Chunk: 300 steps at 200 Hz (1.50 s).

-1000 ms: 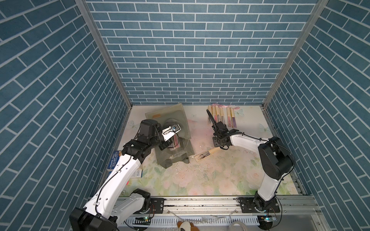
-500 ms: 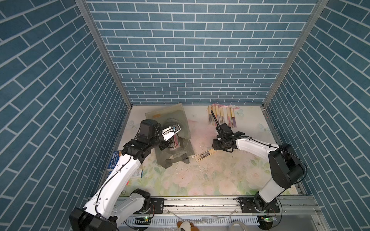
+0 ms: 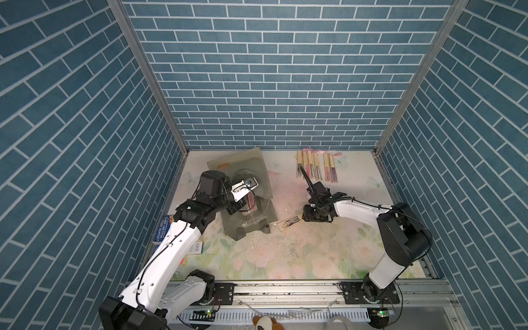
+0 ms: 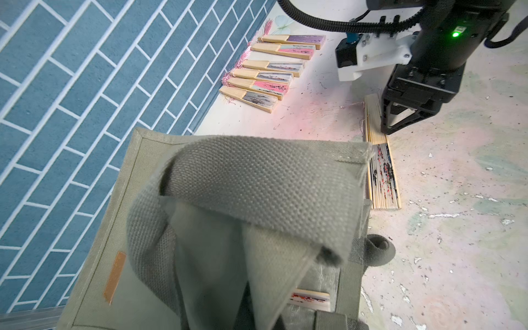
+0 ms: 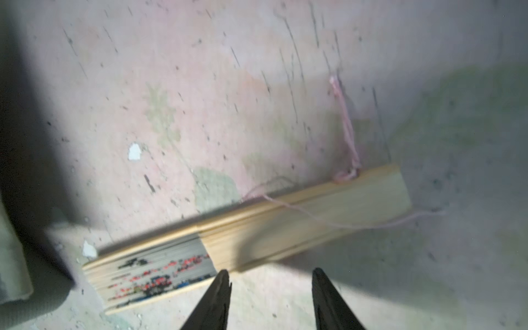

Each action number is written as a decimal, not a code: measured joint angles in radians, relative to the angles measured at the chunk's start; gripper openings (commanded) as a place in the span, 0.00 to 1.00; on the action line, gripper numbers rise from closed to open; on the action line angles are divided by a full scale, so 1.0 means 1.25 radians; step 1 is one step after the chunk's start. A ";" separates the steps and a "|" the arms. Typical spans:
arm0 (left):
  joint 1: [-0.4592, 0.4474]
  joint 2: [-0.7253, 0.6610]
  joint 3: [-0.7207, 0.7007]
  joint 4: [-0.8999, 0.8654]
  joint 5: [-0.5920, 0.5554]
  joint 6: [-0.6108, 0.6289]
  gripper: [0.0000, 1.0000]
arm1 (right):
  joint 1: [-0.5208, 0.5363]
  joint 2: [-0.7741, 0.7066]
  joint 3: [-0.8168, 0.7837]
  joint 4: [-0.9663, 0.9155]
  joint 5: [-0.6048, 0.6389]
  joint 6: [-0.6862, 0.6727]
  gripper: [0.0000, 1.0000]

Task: Take out the folding fans from the tote bags
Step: Move the folding fan to the center of the board.

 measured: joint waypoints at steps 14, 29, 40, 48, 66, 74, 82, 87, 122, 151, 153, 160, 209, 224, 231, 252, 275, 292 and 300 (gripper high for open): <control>0.000 0.000 0.000 0.000 0.000 0.000 0.00 | -0.005 0.035 0.039 0.002 -0.003 0.000 0.48; 0.000 0.000 0.000 0.000 0.000 0.000 0.00 | -0.011 0.065 0.074 0.004 -0.005 0.000 0.49; 0.000 0.000 -0.001 0.000 -0.001 0.000 0.00 | -0.016 0.084 0.096 0.004 -0.006 0.000 0.49; 0.000 0.000 -0.001 0.000 0.000 0.000 0.00 | -0.019 0.098 0.112 0.004 -0.009 0.000 0.49; 0.000 0.000 -0.002 0.000 0.000 0.000 0.00 | -0.024 0.137 0.154 0.001 -0.011 -0.001 0.50; 0.000 0.000 -0.003 0.001 0.000 0.000 0.00 | -0.026 0.155 0.177 -0.006 -0.012 -0.004 0.51; 0.000 0.000 -0.004 0.001 0.000 0.000 0.00 | -0.028 0.176 0.208 -0.014 -0.013 -0.007 0.52; 0.000 0.000 -0.004 0.001 0.000 0.000 0.00 | -0.029 0.188 0.226 -0.019 -0.013 -0.010 0.52; -0.001 0.000 -0.006 0.003 0.000 0.000 0.00 | -0.031 0.258 0.327 -0.041 -0.008 -0.030 0.56; -0.002 0.000 -0.006 0.004 0.000 0.000 0.00 | -0.023 0.280 0.366 -0.070 0.005 -0.039 0.58; -0.002 0.000 -0.006 0.004 0.000 0.000 0.00 | -0.022 0.281 0.369 -0.074 0.007 -0.040 0.58; -0.002 0.000 -0.006 0.004 0.000 0.000 0.00 | -0.019 0.287 0.379 -0.085 0.014 -0.045 0.58; -0.002 0.000 -0.007 0.006 0.000 0.000 0.00 | 0.041 0.319 0.434 -0.146 0.093 -0.084 0.59; -0.002 0.000 -0.009 0.006 0.000 0.000 0.00 | 0.058 0.319 0.434 -0.164 0.116 -0.097 0.60; -0.002 0.000 -0.009 0.006 0.000 0.000 0.00 | 0.064 0.319 0.434 -0.172 0.125 -0.105 0.60; -0.002 -0.001 -0.009 0.006 0.000 0.000 0.00 | 0.082 0.319 0.434 -0.200 0.150 -0.128 0.60; -0.004 -0.001 -0.011 0.007 -0.001 0.000 0.00 | 0.089 0.297 0.401 -0.200 0.164 -0.139 0.60; -0.005 -0.001 -0.012 0.007 -0.001 0.000 0.00 | 0.086 0.259 0.350 -0.207 0.177 -0.161 0.61; -0.005 -0.001 -0.012 0.007 -0.001 0.000 0.00 | 0.082 0.237 0.322 -0.215 0.185 -0.176 0.61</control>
